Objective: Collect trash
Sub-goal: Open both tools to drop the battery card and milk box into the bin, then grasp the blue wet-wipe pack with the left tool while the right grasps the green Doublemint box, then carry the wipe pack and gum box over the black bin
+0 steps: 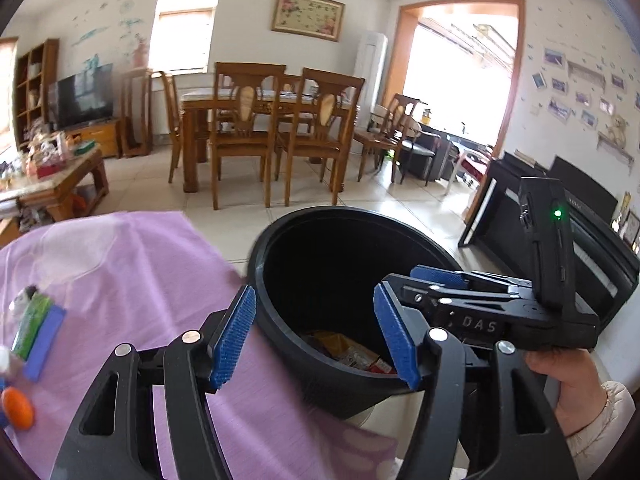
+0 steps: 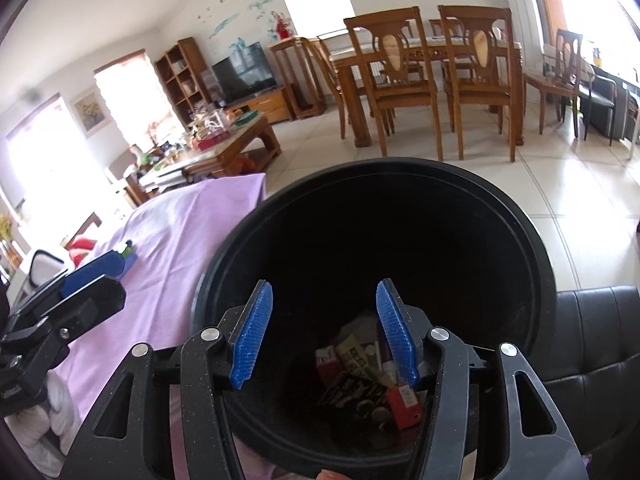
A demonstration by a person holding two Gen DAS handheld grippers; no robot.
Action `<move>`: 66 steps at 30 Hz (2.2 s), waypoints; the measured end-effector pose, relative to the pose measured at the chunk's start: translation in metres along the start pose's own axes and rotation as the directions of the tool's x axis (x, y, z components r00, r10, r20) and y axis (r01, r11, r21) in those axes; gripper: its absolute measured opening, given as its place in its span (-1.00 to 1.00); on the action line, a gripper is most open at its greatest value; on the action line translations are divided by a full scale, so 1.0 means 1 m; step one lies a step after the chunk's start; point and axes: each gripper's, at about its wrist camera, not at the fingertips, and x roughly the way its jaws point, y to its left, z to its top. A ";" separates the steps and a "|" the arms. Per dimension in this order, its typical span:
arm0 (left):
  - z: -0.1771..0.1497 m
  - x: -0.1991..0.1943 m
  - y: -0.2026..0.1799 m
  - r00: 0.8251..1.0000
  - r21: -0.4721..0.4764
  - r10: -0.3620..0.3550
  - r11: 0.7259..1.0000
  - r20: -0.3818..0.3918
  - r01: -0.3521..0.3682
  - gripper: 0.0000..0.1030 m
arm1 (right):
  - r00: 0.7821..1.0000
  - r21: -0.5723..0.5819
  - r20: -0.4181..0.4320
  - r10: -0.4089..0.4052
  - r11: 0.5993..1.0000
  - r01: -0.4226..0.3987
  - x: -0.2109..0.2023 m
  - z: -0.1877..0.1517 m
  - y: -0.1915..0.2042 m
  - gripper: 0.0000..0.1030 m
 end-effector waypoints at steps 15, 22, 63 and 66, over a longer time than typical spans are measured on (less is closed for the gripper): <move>-0.053 -0.106 0.186 0.967 -0.359 0.254 0.905 0.031 -0.226 0.39 | 0.993 -0.180 -0.061 0.098 0.978 -0.108 0.041 0.004 0.145 0.07; -0.073 -0.118 0.250 0.953 -0.455 0.291 0.839 -0.086 -0.297 0.14 | 0.983 -0.253 -0.108 0.148 0.952 -0.171 0.079 0.005 0.229 0.07; -0.081 -0.129 0.292 0.976 -0.527 0.219 0.832 0.020 -0.176 -0.66 | 0.965 -0.342 -0.242 0.104 0.921 -0.185 0.200 0.010 0.372 -0.39; -0.080 -0.130 0.282 0.975 -0.481 0.218 0.859 0.035 -0.175 -0.66 | 0.965 -0.299 -0.213 0.154 0.930 -0.215 0.175 0.018 0.354 -0.39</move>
